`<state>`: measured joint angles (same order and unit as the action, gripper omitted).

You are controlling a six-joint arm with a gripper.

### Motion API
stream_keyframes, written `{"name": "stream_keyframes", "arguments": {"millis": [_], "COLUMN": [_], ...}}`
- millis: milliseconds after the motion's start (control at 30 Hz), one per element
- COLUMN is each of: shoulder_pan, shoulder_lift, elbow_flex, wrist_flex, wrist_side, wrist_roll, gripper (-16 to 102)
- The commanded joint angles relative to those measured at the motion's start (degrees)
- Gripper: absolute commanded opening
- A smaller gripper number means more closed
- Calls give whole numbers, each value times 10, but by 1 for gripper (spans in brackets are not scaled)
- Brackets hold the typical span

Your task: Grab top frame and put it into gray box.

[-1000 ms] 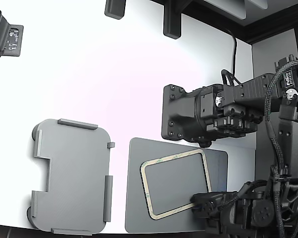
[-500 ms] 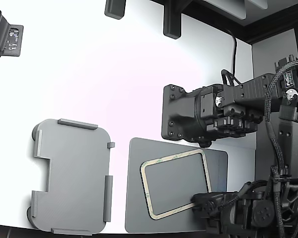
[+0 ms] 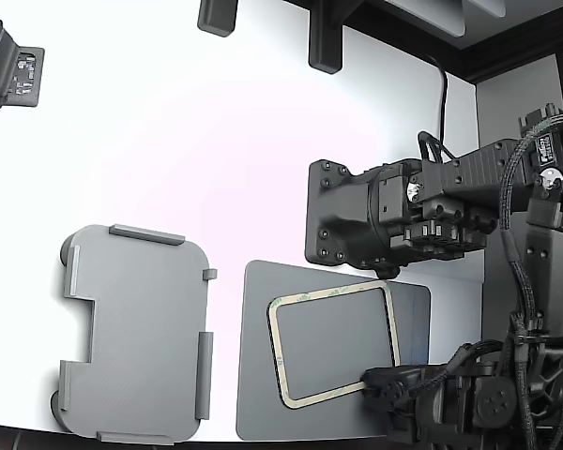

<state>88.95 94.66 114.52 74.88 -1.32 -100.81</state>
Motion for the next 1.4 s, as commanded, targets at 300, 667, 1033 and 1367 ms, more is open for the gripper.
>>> {"name": "stream_keyframes", "arguments": {"millis": [300, 667, 1033, 1367], "shoulder_pan": [-5, -18, -100, -237], "shoulder_lift": [27, 44, 53, 76], "elbow_flex": [-18, -167, -288, -317], "wrist_flex": [-9, 127, 156, 173], "wrist_side": [-9, 49, 242, 375], "wrist_roll": [-1, 185, 666, 884], "gripper": [-10, -11, -11, -11]}}
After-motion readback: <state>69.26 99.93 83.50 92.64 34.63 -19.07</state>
